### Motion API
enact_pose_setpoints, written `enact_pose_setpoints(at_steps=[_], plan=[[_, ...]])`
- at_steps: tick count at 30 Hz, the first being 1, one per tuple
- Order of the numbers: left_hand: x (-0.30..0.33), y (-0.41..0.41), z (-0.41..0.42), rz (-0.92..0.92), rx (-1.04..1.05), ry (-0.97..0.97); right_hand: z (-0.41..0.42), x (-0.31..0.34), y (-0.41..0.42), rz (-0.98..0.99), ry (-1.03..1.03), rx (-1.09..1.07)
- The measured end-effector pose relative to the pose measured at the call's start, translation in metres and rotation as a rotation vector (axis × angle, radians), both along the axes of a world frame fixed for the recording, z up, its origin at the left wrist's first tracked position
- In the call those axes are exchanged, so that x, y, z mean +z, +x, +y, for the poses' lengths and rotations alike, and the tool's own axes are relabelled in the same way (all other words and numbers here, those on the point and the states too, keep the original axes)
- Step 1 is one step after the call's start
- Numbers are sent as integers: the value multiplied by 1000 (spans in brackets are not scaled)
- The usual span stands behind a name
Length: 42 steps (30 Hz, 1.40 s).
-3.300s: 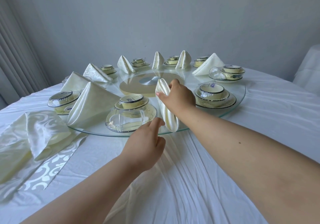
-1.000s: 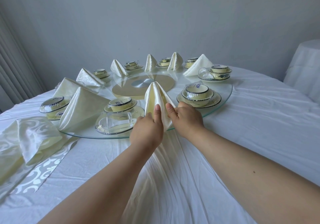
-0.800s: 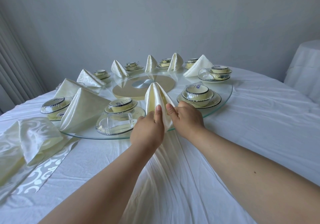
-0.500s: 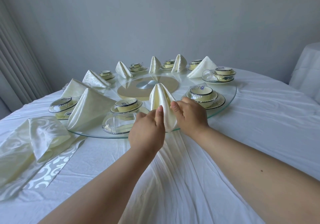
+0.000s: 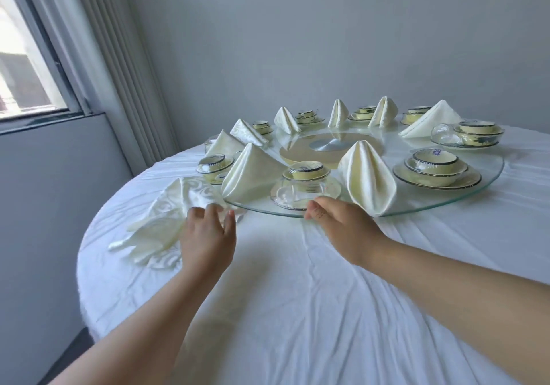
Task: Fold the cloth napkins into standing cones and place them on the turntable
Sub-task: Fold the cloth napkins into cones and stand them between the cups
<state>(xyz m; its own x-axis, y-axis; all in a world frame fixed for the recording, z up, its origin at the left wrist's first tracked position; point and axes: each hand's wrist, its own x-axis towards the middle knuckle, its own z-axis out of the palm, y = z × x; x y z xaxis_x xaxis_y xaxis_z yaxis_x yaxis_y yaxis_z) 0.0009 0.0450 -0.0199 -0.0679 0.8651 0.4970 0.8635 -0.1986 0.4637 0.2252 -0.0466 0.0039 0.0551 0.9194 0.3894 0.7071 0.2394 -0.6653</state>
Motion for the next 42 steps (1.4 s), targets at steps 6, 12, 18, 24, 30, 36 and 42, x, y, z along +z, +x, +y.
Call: enact_pose_setpoints(at_steps=[6,12,18,24,30,36,42], plan=[[3,-63,31,203,50,-312,10,-36,-26,239,-262,78],[12,-63,55,-306,-149,-467,9,-53,-21,334,-281,48],[10,-60,48,-314,-153,-355,7,-49,-24,342,-288,54],[17,-52,61,-505,-189,-527,2,-48,-22,289,-287,59],[22,-30,43,-550,-139,-368,2,-46,-22,301,-294,81],[44,7,-48,-587,-451,-316,-4,-13,-32,680,-372,71],[59,48,-134,-786,-819,-492,-29,15,-35,1164,-623,201]])
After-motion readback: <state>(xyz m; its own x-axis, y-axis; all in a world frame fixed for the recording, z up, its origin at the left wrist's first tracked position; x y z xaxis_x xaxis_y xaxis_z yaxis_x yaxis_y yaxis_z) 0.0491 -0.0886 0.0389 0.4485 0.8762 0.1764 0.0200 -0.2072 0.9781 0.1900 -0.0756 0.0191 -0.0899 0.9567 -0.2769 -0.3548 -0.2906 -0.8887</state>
